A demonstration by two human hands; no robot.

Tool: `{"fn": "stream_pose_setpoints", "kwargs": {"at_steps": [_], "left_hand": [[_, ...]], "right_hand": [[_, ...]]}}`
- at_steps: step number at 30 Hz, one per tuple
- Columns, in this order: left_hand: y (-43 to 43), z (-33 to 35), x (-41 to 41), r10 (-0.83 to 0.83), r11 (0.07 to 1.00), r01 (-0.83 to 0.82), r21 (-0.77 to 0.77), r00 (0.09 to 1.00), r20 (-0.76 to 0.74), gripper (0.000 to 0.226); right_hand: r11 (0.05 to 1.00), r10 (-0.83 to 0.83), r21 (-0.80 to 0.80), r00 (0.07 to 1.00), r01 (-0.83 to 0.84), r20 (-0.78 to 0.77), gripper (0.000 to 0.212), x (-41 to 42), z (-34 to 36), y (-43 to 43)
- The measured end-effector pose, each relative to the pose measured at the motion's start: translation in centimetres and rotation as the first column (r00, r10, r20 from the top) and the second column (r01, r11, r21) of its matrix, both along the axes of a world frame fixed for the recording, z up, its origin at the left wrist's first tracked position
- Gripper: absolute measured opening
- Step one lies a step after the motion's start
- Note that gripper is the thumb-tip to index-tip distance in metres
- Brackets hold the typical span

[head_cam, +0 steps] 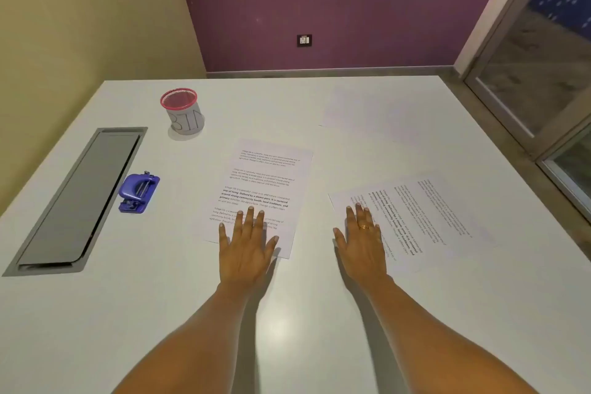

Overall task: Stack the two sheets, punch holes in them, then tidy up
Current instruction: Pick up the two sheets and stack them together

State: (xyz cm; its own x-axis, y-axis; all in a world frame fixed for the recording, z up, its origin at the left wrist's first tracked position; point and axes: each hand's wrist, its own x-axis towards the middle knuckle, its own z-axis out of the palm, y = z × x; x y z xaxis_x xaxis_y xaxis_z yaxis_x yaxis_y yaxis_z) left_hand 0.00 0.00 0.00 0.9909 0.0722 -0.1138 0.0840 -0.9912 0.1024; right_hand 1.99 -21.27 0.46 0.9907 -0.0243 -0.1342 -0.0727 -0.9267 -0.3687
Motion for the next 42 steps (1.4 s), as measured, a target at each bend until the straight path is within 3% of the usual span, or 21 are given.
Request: {"fn": "stream_pose_setpoints", "kwargs": {"at_steps": [6, 10, 18, 26, 30, 33, 36, 42], "left_hand": [[0.8, 0.7, 0.9, 0.069, 0.996, -0.073, -0.055, 0.995, -0.074, 0.064], [1.9, 1.1, 2.1, 0.127, 0.980, -0.141, -0.142, 0.987, -0.100, 0.062], [4.9, 1.2, 4.6, 0.201, 0.943, -0.231, -0.239, 0.969, -0.140, 0.059], [6.3, 0.8, 7.1, 0.262, 0.914, -0.301, -0.271, 0.949, -0.173, 0.057], [7.0, 0.7, 8.2, 0.334, 0.869, -0.391, -0.303, 0.916, -0.222, 0.059], [7.0, 0.8, 8.8, 0.377, 0.848, -0.430, -0.310, 0.900, -0.219, 0.058], [6.5, 1.3, 9.3, 0.412, 0.850, -0.450, -0.275, 0.892, -0.187, 0.064], [5.8, 2.1, 10.1, 0.458, 0.842, -0.495, -0.214, 0.866, -0.201, 0.070]], "right_hand": [[0.982, -0.186, 0.025, 0.982, 0.188, -0.043, 0.057, 0.4, 0.6, -1.4], [0.977, -0.213, -0.012, 0.971, 0.213, -0.111, 0.056, 1.2, 0.6, -2.9], [0.999, -0.014, -0.038, 0.951, 0.002, -0.309, 0.062, 2.5, -0.9, -4.7], [0.977, 0.210, 0.011, 0.946, -0.214, -0.247, 0.055, 2.8, -1.1, -7.3], [0.967, 0.250, 0.087, 0.952, -0.238, -0.178, 0.038, 3.0, -0.9, -8.5], [0.984, 0.129, 0.128, 0.991, -0.124, -0.036, 0.022, 3.5, -0.7, -8.8], [0.985, -0.152, 0.089, 0.986, 0.145, 0.074, 0.017, 3.8, -0.8, -8.9], [0.792, -0.610, -0.064, 0.792, 0.607, -0.042, 0.062, 4.3, 0.1, -9.2]]}}
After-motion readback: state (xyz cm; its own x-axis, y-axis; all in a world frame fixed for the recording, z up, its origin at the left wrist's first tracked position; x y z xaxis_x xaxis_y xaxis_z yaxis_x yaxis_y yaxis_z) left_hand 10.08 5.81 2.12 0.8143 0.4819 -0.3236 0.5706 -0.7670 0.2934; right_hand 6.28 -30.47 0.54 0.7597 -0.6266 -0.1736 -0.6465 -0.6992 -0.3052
